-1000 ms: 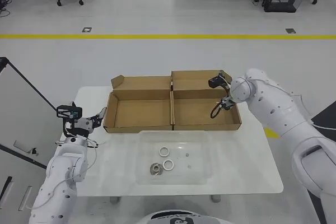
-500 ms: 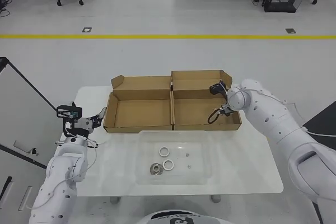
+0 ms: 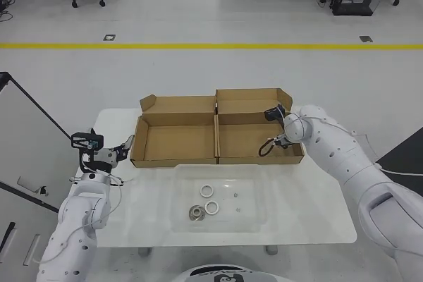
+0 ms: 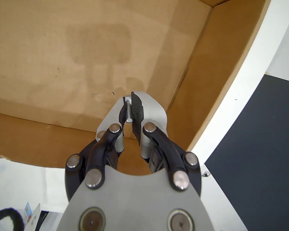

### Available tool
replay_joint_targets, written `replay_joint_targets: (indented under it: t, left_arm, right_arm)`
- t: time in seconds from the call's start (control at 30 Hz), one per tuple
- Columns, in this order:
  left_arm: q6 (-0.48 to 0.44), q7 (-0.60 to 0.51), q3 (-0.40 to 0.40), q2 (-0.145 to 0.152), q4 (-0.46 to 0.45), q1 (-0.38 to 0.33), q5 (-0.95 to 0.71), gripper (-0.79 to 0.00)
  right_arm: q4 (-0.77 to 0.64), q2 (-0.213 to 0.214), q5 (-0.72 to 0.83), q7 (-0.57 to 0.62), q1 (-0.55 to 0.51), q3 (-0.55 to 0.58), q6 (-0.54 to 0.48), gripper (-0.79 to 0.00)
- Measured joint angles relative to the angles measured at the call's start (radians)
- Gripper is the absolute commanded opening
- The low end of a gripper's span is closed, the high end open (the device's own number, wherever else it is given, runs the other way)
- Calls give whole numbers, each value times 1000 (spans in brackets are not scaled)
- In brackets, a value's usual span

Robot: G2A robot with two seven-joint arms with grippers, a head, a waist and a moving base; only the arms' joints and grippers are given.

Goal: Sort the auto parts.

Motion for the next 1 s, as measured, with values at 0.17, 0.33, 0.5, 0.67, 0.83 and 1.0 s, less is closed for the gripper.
replay_joint_targets:
  t: [0.17,0.33,0.5,0.67,0.83,1.0]
  left_arm:
    - [0,0,0,0,0,0,0,0]
    - [0,0,0,0,0,0,0,0]
    - [0,0,0,0,0,0,0,0]
    - [0,0,0,0,0,0,0,0]
    - [0,0,0,0,0,0,0,0]
    - [0,0,0,0,0,0,0,0]
  right_arm:
    - [9,-8,5,2,-3,8,-5,-785]
    - [16,-14,7,6,-5,16,-15,-542]
    - [26,-19,9,8,-7,24,-24,-397]
    - [21,-22,7,6,-7,36,-31,0]
    - [-16,-16,12,-3,-4,68,-55,0]
    - [-103,0,41,6,-12,122,-118,0]
